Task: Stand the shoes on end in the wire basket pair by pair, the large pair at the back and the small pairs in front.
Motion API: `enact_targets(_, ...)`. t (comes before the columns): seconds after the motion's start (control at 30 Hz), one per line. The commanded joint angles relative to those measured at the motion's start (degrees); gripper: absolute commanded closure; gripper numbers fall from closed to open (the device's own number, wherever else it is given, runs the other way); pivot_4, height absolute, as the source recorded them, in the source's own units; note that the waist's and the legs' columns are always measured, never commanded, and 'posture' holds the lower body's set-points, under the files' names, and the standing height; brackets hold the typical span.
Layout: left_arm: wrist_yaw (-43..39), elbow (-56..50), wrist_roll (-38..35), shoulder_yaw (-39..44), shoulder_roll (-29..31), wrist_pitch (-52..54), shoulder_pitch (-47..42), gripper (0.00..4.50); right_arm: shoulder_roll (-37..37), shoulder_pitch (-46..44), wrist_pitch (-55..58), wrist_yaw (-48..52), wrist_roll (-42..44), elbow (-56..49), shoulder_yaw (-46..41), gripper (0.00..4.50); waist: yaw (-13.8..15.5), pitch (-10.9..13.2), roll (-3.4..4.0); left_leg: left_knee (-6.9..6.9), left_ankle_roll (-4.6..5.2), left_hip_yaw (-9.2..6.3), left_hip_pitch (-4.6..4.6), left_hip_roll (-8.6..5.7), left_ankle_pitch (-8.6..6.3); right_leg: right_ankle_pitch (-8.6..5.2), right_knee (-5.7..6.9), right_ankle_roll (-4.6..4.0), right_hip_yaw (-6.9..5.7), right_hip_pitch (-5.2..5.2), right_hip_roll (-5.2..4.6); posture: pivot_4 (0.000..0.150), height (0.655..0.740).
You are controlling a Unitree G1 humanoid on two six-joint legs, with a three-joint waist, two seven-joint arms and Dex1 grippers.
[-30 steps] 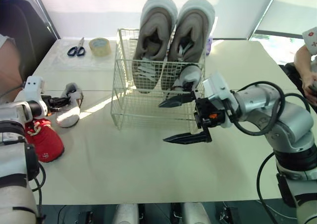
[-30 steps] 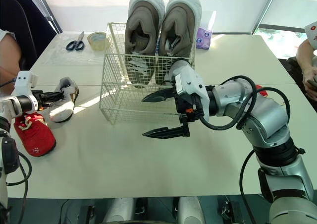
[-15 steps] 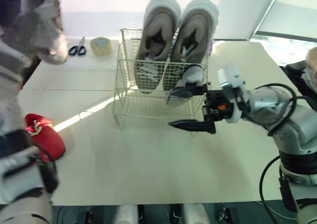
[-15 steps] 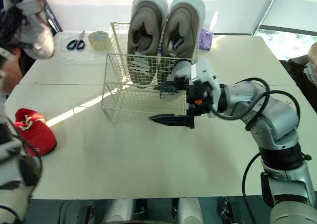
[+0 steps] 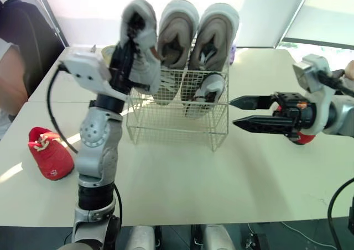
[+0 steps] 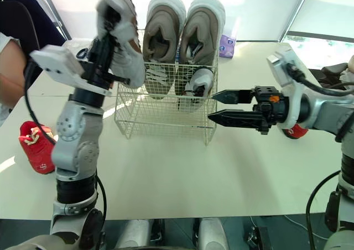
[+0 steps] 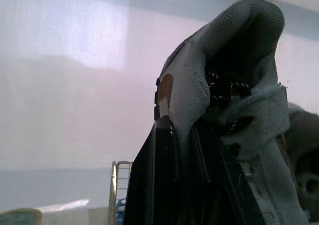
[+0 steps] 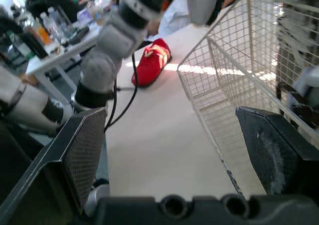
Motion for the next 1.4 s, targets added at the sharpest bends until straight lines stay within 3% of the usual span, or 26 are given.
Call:
enact_targets(0.03, -1.39, 4.84, 3.32, -0.75, -0.62, -9.08, -2.38, 4.44, -1.56, 2.28, 1.69, -1.69, 4.19, -1.49, -4.64, 0.0, 0.02, 0.0, 0.0, 0.02, 0.0, 0.01, -0.05, -0.01, 0.0, 0.0, -0.01, 0.0, 0.0, -0.02, -0.04, 0.15, 0.74)
enact_targets(0.47, -3.3, 23.59, 9.93, -4.48, -3.55, -24.95, 0.74, 4.44, 1.35, 7.21, -0.92, -11.76, 12.05, -6.65, -6.83, 0.0, 0.04, -0.22, 0.13, 0.21, 0.22, 0.02, -0.33, -0.09, -0.13, 0.02, -0.04, 0.04, -0.07, -0.15, -0.25, 0.15, 0.74)
enact_targets(0.63, -1.89, 24.65, 12.38, -3.74, -2.55, -28.55, 1.22, 4.44, 2.58, 7.21, -2.74, -14.16, 13.58, -6.47, -6.02, 0.0, -0.03, -0.61, 0.32, 0.22, 0.31, 0.03, -0.32, -0.13, -0.18, 0.01, -0.09, 0.05, -0.07, -0.13, -0.28, 0.15, 0.74)
enact_targets(0.9, -0.22, 22.03, 14.77, -4.18, -2.29, -29.37, -5.04, 4.44, 2.86, 5.95, -4.77, -14.47, 12.72, -5.3, -3.56, 0.0, -0.09, -0.63, 0.36, 0.24, 0.33, 0.02, -0.47, -0.13, -0.19, 0.01, -0.11, 0.05, -0.09, -0.23, -0.28, 0.15, 0.74)
enact_targets(1.4, -0.24, 27.7, 15.32, -4.88, -2.24, -28.91, 1.74, 4.44, 4.4, 5.97, -7.45, -15.05, 11.87, -5.56, -1.54, 0.0, -0.02, -0.63, 0.36, 0.25, 0.34, 0.01, -0.57, -0.12, -0.19, 0.02, -0.09, 0.06, -0.11, -0.35, -0.27, 0.15, 0.74)
